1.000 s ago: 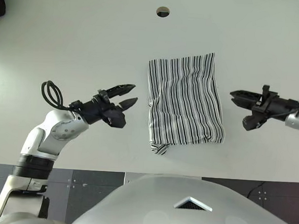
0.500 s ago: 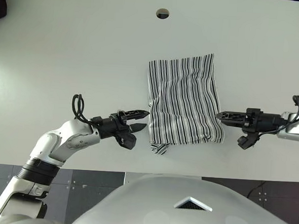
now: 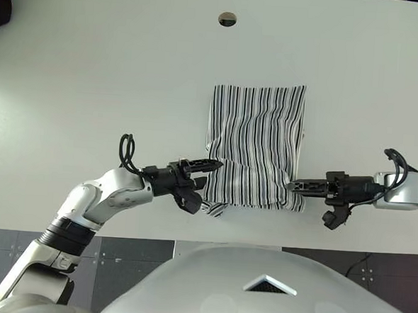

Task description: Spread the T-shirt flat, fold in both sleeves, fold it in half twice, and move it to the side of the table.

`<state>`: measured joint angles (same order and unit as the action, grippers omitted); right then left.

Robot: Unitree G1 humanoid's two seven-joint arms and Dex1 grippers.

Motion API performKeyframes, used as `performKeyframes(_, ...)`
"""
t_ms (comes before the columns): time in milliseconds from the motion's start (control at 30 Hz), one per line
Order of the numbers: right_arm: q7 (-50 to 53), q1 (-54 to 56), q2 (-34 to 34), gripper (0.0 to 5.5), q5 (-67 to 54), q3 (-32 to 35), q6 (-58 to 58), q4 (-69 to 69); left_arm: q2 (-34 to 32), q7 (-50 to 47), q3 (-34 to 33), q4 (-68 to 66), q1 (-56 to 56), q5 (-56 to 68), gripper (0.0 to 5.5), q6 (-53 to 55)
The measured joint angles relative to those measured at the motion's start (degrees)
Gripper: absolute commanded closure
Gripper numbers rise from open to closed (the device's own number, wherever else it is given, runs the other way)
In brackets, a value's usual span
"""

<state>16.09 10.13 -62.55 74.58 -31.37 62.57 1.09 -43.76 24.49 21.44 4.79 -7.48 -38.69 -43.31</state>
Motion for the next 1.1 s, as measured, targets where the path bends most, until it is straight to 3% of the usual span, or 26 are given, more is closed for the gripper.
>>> performKeyframes(167,-5.0,0.1,-0.6,3.25,-13.1,5.6,-1.0,0.6,-1.1,-1.0,-0.3,-0.6,-0.1,0.1,2.76,-0.6)
performKeyframes(300,-11.0,0.1,-1.8,3.21,-20.8,9.0,-1.0,-0.4,-1.4,-1.3,-0.3,-1.4,-0.1,0.0,3.53,-0.7)
performKeyframes(400,-12.5,0.0,-3.3,3.21,-18.0,10.0,0.0,0.4,-1.4,-1.3,0.3,-2.0,-0.2,-0.2,4.17,-0.7)
performKeyframes(500,-13.6,-2.1,-4.3,3.21,-15.0,10.0,0.3,2.4,-1.4,-1.3,0.6,-2.2,-0.1,-0.3,4.46,-0.8)
performKeyframes(667,-16.0,-3.9,-4.9,3.21,-14.5,10.0,0.7,4.2,-1.6,-1.3,0.6,-2.2,-0.1,0.1,4.46,-1.0)
performKeyframes(833,-18.8,-4.9,-4.9,2.55,-15.1,9.7,1.3,5.3,-2.0,-1.1,0.6,-2.0,-0.4,0.4,4.5,-0.9)
performKeyframes(967,-19.1,-6.4,-3.5,2.51,-17.3,9.8,1.3,4.1,-2.8,-0.5,0.9,-1.8,-0.9,1.4,3.85,-0.9)
performKeyframes(1100,-20.2,-7.7,-0.9,2.51,-19.2,9.6,1.3,2.4,-3.1,-0.5,1.2,-1.6,-0.8,2.1,3.85,-1.1)
